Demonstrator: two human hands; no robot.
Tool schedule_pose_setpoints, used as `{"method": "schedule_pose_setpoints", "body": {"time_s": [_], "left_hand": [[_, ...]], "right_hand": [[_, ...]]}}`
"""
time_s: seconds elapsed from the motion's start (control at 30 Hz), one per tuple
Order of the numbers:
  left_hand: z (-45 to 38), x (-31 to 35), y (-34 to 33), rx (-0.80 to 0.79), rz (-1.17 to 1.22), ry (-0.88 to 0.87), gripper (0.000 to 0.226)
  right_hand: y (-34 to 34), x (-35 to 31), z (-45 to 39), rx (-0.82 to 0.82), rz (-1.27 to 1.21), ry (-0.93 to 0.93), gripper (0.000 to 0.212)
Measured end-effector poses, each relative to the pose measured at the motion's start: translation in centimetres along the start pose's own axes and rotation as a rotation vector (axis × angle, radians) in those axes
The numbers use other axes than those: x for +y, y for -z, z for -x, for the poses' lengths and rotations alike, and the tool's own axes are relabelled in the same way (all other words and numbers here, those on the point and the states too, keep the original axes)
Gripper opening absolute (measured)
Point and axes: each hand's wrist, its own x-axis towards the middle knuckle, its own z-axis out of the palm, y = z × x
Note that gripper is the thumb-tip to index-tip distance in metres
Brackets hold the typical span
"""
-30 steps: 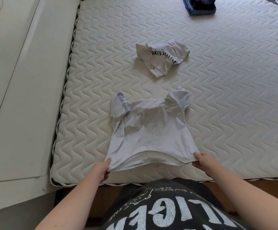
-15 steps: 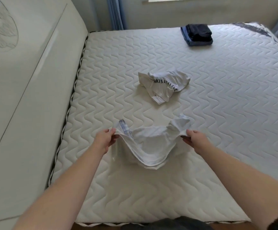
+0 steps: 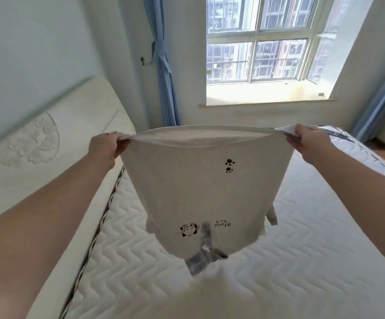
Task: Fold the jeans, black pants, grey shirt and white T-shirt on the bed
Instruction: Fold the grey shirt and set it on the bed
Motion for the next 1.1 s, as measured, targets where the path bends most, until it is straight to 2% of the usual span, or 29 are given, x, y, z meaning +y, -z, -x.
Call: {"method": "schedule_pose_setpoints", "body": {"time_s": [0.1,0.2,0.37,0.57,0.77,0.93,1.03,1.1], "left_hand": [[-0.7,3.5,-0.4,0.004,0.081,-0.054,0.018],[-0.4,5.5,-0.5,0.001,0.088,-0.113,0.015],[1.6,3.2,1.4,-0.005,0.069,-0.064,0.013],[6.3,-10.7,7.6,0.037,-0.094,0.170,0.015],[13.2,-26.6,14.7,0.105,-0.187,0.445,0.014],[19.4,-36.7,20.8,0.197,-0.276,0.634,0.012],[22.8,-41.2,24.1,0.233,-0.336,0.707,0.016],[24.9,-43.3,26.0,0.271,-0.402,0.747,0.014]], "right_hand": [[0.4,-3.6,-0.7,0.006,-0.052,0.055,0.011],[1.7,-5.5,-0.8,-0.077,-0.096,0.102,0.015],[4.8,-3.6,0.4,-0.125,-0.096,0.092,0.009],[12.1,8.2,3.7,-0.063,0.028,-0.124,0.015],[20.4,22.7,10.8,0.101,0.116,-0.385,0.010],[28.1,32.6,17.8,0.182,0.340,-0.637,0.007],[32.5,37.1,21.3,0.189,0.581,-0.738,0.031],[34.9,39.3,23.4,0.148,0.730,-0.810,0.038]]}}
